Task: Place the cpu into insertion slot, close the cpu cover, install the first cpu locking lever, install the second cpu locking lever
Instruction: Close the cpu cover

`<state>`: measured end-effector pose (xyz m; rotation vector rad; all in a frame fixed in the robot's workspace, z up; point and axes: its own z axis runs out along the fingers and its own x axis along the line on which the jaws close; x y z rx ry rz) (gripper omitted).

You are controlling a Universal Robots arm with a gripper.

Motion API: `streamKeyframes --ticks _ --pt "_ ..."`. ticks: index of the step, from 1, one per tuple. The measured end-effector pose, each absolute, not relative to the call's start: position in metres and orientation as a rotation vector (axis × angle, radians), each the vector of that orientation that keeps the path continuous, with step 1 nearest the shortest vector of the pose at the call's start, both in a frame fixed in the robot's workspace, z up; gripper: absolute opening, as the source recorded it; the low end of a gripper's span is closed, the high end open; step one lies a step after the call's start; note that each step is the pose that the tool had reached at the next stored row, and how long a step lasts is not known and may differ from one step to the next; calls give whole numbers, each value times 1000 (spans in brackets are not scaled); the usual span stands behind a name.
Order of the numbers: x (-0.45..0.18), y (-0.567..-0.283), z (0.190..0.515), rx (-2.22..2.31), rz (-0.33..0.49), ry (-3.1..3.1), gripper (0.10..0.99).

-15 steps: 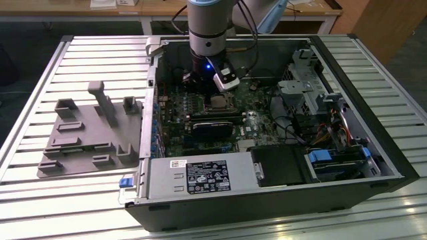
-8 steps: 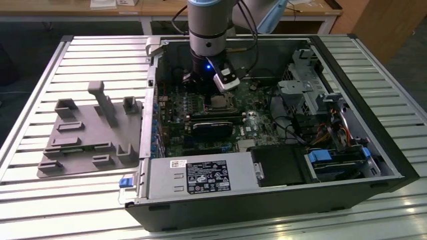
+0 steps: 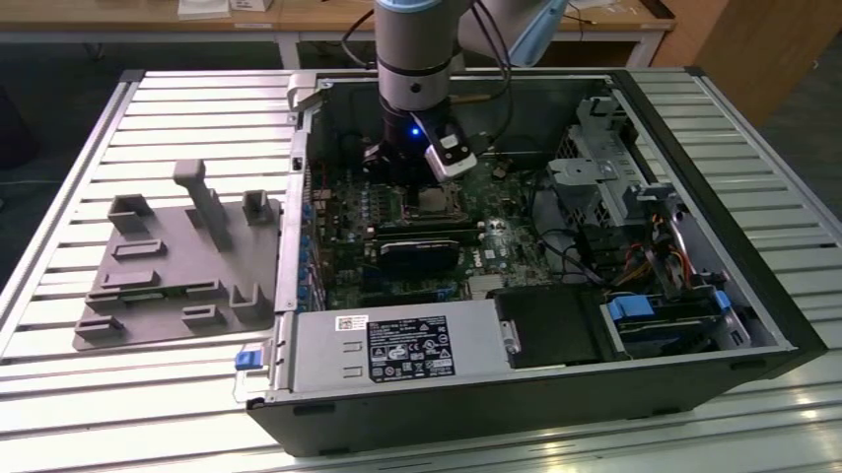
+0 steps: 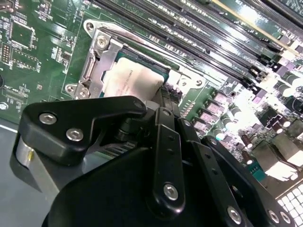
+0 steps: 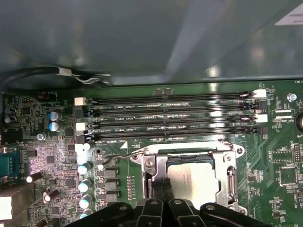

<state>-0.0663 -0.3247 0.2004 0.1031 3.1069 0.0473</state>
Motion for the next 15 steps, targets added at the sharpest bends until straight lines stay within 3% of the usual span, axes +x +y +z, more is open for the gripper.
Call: streamKeyframes --ticks 15 --pt "-64 -325 208 103 47 3107 106"
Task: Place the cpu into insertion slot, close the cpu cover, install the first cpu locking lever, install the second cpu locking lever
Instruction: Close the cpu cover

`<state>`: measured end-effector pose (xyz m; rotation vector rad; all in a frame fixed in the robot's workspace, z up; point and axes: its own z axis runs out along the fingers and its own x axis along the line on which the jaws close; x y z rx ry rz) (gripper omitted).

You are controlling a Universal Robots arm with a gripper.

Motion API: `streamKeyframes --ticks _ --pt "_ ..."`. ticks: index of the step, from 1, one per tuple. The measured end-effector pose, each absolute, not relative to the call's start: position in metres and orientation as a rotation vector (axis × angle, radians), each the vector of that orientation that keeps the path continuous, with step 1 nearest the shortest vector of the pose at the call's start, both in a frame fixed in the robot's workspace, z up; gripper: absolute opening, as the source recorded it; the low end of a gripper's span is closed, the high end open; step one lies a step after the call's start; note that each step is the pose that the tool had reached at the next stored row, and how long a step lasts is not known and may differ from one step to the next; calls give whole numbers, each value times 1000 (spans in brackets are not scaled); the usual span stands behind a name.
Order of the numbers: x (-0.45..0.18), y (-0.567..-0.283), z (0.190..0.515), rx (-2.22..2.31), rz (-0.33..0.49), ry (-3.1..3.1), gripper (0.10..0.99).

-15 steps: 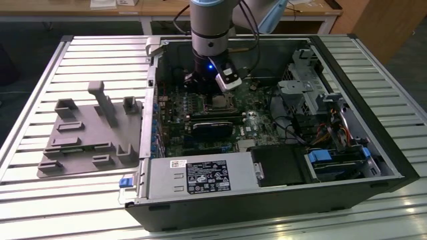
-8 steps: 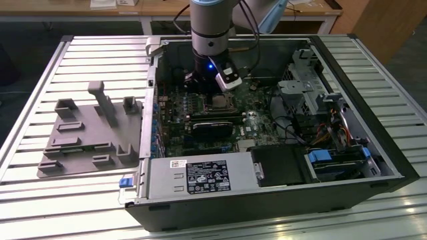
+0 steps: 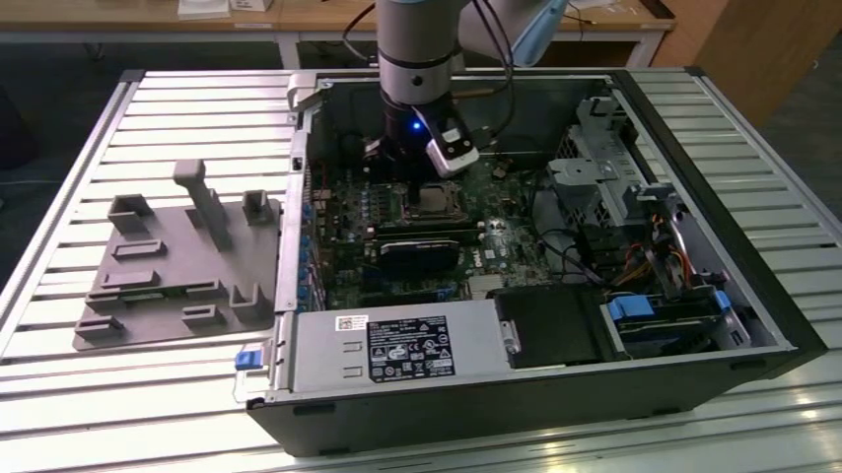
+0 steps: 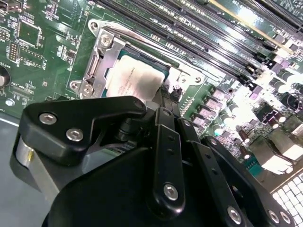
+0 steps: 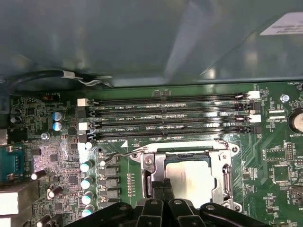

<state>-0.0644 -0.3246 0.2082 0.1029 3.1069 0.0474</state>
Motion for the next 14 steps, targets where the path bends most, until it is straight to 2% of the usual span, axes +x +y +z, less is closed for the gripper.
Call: streamKeyframes --ticks 14 --pt "-38 -325 211 104 47 3115 106"
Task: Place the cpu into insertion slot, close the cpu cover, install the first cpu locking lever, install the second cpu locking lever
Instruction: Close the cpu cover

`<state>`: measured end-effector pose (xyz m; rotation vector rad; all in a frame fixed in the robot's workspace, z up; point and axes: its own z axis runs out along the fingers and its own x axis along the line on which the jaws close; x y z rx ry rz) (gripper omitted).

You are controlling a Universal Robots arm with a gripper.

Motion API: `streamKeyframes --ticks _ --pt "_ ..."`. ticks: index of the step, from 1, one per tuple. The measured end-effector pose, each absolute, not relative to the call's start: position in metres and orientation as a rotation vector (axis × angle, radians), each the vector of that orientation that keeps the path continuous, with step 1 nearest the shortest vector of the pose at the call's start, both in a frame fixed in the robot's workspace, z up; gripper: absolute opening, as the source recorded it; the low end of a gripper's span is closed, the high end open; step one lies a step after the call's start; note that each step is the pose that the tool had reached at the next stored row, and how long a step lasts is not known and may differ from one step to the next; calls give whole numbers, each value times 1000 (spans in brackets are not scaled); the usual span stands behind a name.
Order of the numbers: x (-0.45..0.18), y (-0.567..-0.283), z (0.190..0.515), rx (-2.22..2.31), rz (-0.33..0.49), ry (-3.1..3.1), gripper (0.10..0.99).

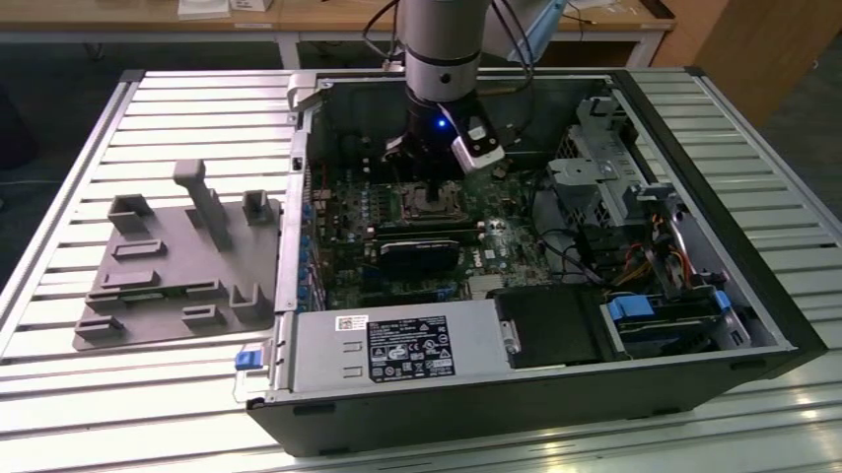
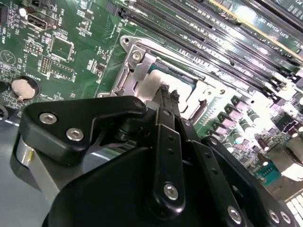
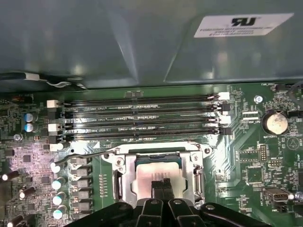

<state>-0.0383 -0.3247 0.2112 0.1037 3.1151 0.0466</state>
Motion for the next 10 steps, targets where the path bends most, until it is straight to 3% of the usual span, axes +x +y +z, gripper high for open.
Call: streamKeyframes --ticks 10 --pt "-38 -325 233 104 47 3115 106"
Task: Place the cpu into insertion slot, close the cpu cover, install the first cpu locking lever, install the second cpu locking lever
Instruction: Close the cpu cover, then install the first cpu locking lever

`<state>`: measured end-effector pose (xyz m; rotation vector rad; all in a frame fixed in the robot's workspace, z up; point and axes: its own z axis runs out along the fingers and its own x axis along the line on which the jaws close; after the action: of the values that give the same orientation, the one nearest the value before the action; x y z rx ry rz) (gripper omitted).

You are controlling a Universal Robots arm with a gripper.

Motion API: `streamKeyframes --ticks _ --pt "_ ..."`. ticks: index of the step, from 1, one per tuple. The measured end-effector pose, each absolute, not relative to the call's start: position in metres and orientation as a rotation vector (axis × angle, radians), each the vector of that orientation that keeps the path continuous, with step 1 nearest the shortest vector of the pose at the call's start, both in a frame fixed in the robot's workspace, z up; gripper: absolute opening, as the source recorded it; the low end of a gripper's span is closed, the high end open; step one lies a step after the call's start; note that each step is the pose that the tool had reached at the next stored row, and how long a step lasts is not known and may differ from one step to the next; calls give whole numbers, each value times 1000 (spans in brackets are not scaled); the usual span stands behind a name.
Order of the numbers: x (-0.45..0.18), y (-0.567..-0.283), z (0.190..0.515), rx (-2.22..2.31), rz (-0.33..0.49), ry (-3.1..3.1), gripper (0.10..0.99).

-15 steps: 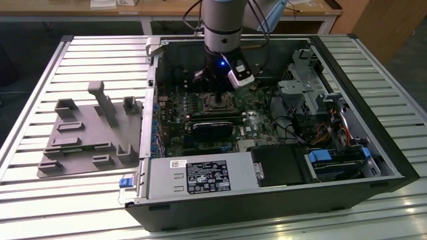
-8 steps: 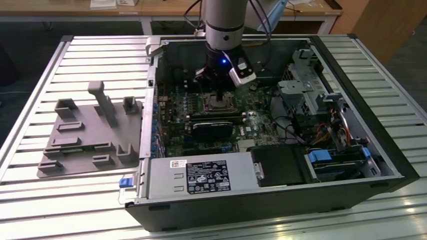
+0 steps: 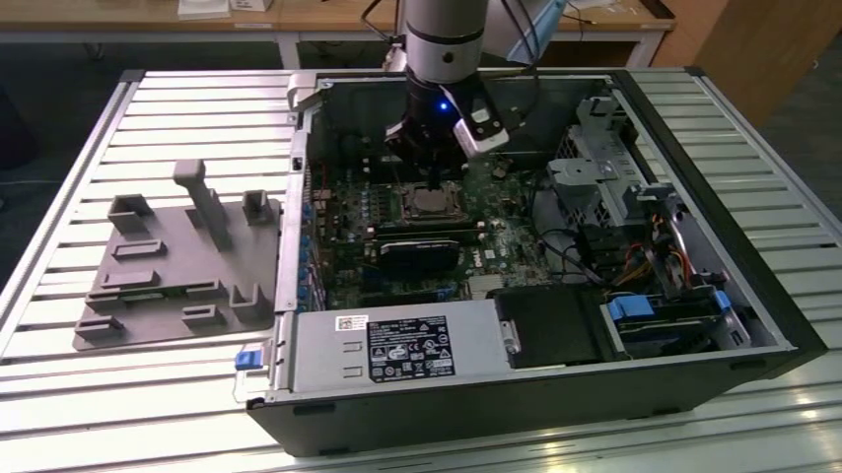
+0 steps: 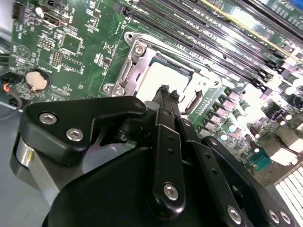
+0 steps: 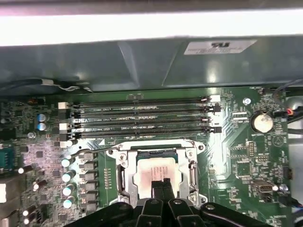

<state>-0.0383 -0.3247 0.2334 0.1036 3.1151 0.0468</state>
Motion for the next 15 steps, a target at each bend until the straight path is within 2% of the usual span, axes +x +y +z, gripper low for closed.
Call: streamKeyframes --ticks 5,15 --pt "-38 -325 244 104 47 3115 106" --pt "-38 -325 245 104 47 3115 106"
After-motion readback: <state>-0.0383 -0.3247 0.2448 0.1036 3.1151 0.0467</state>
